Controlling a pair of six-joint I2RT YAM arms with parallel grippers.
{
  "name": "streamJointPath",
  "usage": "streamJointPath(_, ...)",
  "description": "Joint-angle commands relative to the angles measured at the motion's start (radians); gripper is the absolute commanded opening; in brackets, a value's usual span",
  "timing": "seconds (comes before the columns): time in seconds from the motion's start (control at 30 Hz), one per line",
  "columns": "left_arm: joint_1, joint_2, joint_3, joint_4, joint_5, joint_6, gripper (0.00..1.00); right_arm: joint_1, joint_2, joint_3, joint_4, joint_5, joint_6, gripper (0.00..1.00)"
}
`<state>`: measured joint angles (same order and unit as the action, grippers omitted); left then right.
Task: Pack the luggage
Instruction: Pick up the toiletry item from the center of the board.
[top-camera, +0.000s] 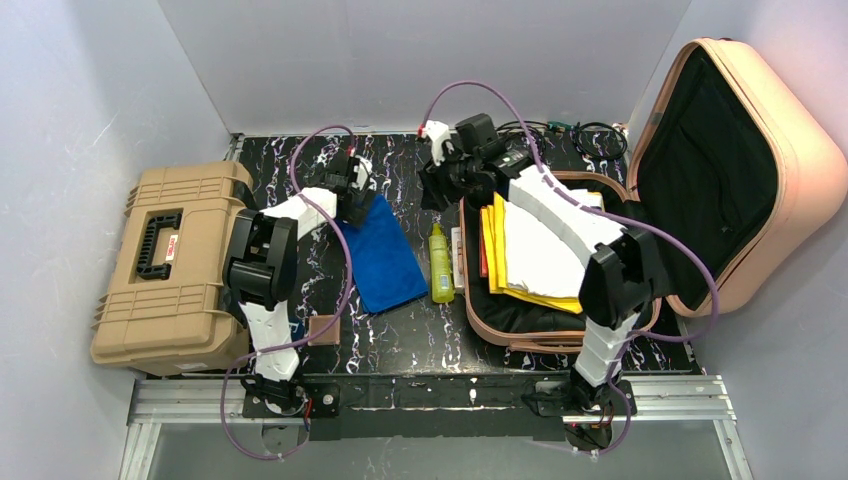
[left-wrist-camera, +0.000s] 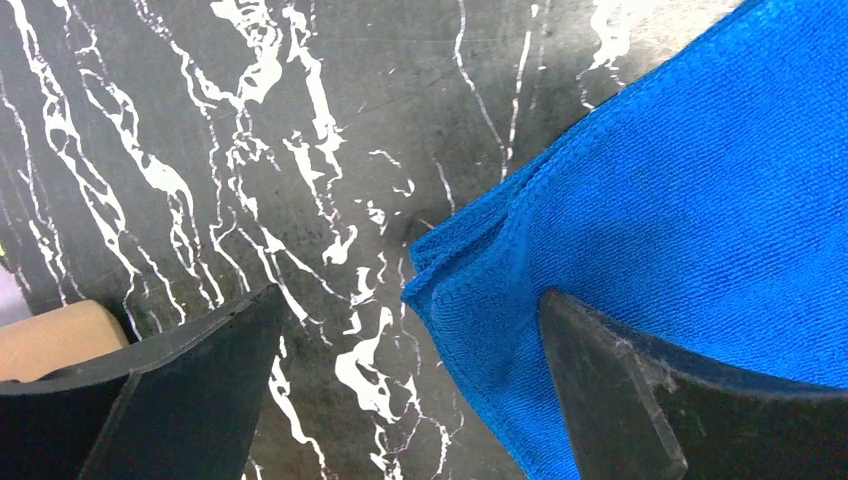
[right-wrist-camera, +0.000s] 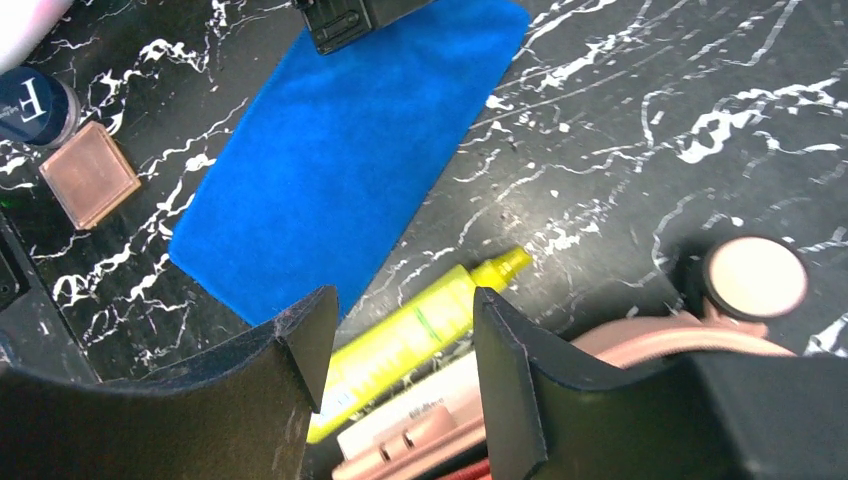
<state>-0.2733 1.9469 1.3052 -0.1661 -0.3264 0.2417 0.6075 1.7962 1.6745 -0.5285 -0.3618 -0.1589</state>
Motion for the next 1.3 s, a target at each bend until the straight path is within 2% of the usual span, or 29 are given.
streamJointPath(0.0, 0.02, -0.009, 0.067, -0.081, -0.057, -0.017, 0.98, 0.042, 0.094, 0.108, -0.028, -0.023, 0.06, 0.6)
streamJointPath(0.2, 0.063, 0.0, 0.093, -0.113, -0.065, -0.037, 0.98, 0.088, 0.207, 0.197, -0.08, -0.014, 0.109, 0.6)
streamJointPath(0.43, 0.079, -0.032, 0.04, -0.066, 0.009, -0.043, 0.98, 0.117, 0.265, 0.161, -0.09, 0.003, 0.151, 0.6)
streamJointPath(0.7, 0.08, 0.04, 0.087, -0.087, -0.078, -0.014, 0.98, 0.139, 0.294, 0.122, -0.079, -0.006, 0.151, 0.6)
streamJointPath(0.97, 0.086, -0.07, 0.058, -0.034, -0.076, -0.019, 0.98, 0.182, 0.345, 0.117, -0.094, 0.04, 0.151, 0.6)
streamJointPath(1.13, 0.086, -0.225, -0.062, 0.107, 0.078, 0.036, 0.98, 0.181, 0.272, 0.121, -0.083, 0.083, 0.125, 0.6)
streamJointPath(1.27, 0.085, -0.298, -0.132, 0.131, 0.309, 0.101, 0.98, 0.181, 0.148, 0.083, -0.053, 0.097, 0.058, 0.61)
